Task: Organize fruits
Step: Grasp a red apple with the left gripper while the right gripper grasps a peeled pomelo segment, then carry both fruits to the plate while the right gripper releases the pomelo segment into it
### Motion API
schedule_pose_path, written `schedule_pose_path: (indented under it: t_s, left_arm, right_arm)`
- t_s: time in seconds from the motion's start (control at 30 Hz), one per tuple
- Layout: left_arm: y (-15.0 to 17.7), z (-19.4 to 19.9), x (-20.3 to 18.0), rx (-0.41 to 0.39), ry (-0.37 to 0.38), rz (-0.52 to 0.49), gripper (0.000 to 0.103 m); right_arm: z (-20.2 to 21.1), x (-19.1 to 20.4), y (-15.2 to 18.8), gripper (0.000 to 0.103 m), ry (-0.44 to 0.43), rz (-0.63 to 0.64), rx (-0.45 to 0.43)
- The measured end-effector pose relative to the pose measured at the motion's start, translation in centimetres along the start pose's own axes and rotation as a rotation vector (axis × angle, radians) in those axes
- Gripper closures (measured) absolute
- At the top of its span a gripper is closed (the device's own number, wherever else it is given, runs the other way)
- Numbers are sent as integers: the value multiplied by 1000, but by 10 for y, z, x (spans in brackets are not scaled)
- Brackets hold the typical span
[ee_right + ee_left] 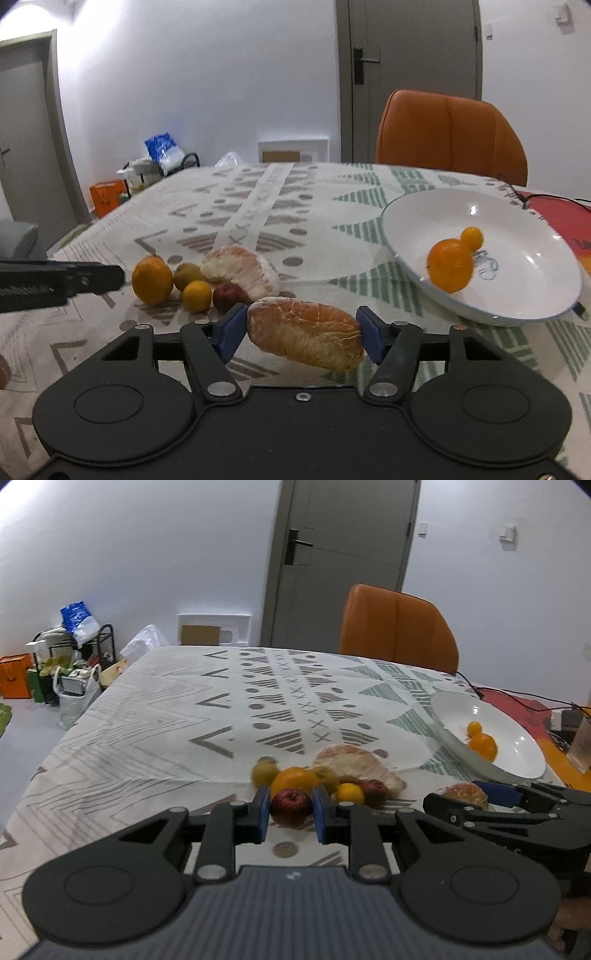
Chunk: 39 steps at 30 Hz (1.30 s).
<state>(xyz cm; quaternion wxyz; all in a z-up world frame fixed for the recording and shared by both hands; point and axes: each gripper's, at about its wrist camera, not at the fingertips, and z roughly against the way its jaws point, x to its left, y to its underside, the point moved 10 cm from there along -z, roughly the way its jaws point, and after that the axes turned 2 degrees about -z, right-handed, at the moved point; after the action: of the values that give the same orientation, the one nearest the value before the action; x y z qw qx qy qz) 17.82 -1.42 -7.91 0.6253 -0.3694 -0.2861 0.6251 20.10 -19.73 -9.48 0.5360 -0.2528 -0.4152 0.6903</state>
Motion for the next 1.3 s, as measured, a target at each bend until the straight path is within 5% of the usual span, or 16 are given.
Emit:
schedule_pose_path:
  t_s: [1.3]
  left_arm:
    - [-53,-39,-126,-60,181,-164,80]
  right_arm:
    - [48,-114,-32,42,139,-74,-114]
